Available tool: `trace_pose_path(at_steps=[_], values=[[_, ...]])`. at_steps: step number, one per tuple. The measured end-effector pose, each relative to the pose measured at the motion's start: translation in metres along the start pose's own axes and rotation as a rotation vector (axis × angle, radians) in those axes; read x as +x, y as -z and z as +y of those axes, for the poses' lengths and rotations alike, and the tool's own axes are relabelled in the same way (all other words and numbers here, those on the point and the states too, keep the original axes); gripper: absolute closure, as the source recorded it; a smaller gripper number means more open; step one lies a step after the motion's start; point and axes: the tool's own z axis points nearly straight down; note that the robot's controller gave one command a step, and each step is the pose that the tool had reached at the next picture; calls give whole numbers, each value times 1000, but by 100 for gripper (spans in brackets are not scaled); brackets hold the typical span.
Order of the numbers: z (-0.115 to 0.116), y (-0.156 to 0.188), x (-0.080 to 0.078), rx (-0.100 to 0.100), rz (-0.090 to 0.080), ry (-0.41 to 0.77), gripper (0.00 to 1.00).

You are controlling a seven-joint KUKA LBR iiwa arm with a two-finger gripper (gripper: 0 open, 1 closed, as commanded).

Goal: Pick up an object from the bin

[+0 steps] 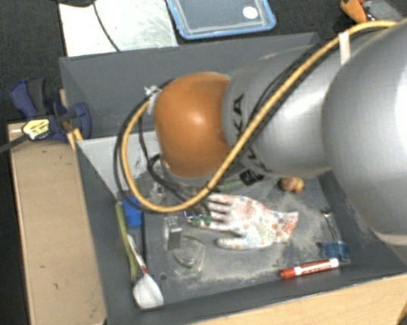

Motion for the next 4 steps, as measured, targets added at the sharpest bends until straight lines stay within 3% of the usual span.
trace_pose_path(at_steps=[1, 2, 3, 4], values=[[-1, 5, -2, -1, -6, -6, 0], [-40, -71, 13, -4, -1, -46, 0], [-78, -67, 38, -12, -26, -63, 0], [-142, -66, 31, -15, -26, 98, 0]])
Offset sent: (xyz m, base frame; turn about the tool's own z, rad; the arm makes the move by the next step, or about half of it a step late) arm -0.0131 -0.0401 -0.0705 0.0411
